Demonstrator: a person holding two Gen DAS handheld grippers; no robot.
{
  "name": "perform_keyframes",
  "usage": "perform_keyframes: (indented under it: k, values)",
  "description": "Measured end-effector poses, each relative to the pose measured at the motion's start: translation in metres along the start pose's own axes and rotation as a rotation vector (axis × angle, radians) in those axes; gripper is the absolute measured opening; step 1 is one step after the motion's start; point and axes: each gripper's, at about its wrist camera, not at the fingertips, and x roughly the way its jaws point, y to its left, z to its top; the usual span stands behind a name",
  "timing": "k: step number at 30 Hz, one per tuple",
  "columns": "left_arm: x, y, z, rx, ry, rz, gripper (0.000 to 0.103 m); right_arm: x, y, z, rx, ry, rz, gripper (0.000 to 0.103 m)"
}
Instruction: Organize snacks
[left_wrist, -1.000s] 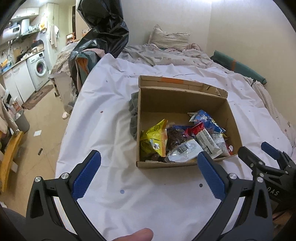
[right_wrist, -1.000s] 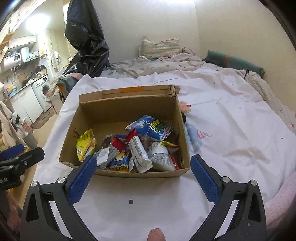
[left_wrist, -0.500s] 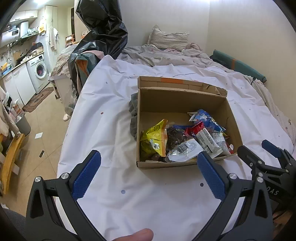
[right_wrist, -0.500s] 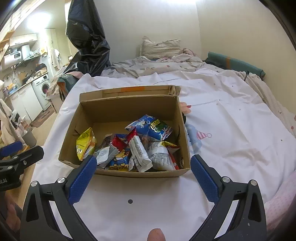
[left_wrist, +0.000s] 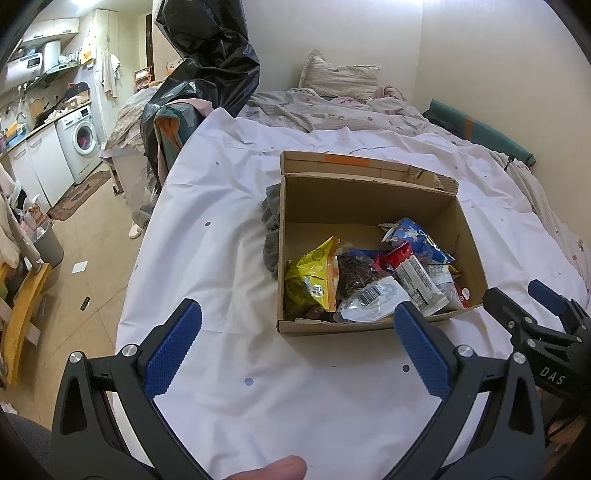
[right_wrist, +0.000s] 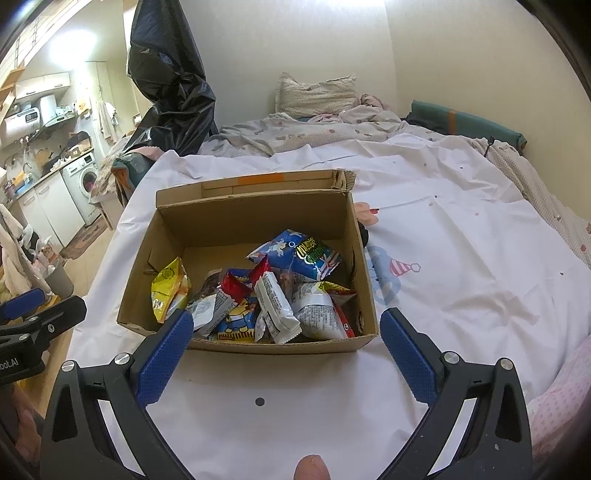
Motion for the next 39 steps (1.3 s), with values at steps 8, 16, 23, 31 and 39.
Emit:
perform_keyframes:
  k: [8,16,23,31,39]
  values:
    - [0.0,0.0008,-0.0003,-0.002,0.002,-0.001,0.103,0.0004,0.0002,-0.0001,0.002,0.004,0.005,0.103]
    - [0.0009,0.0007,-0.0007,-0.008,0.007,-0.001,0.103,0.001,0.0002,-0.0004,0.003,0.006,0.005,0.103]
    - [0.001,0.0008,-0.0007,-0.008,0.01,-0.001,0.103,0.0014,0.0001,-0.0002,0.003,0.006,0.006,0.103]
    - [0.0014,0.0011,-0.0008,-0.009,0.012,-0.001,0.103,0.0011,0.0002,-0.0001,0.004,0.005,0.006,0.103]
    - [-0.0005,0.0004,-0.0038,-0.018,0.008,-0.004,0.103,-0.0007,0.0009,0.0015,0.001,-0.001,0.014,0.103]
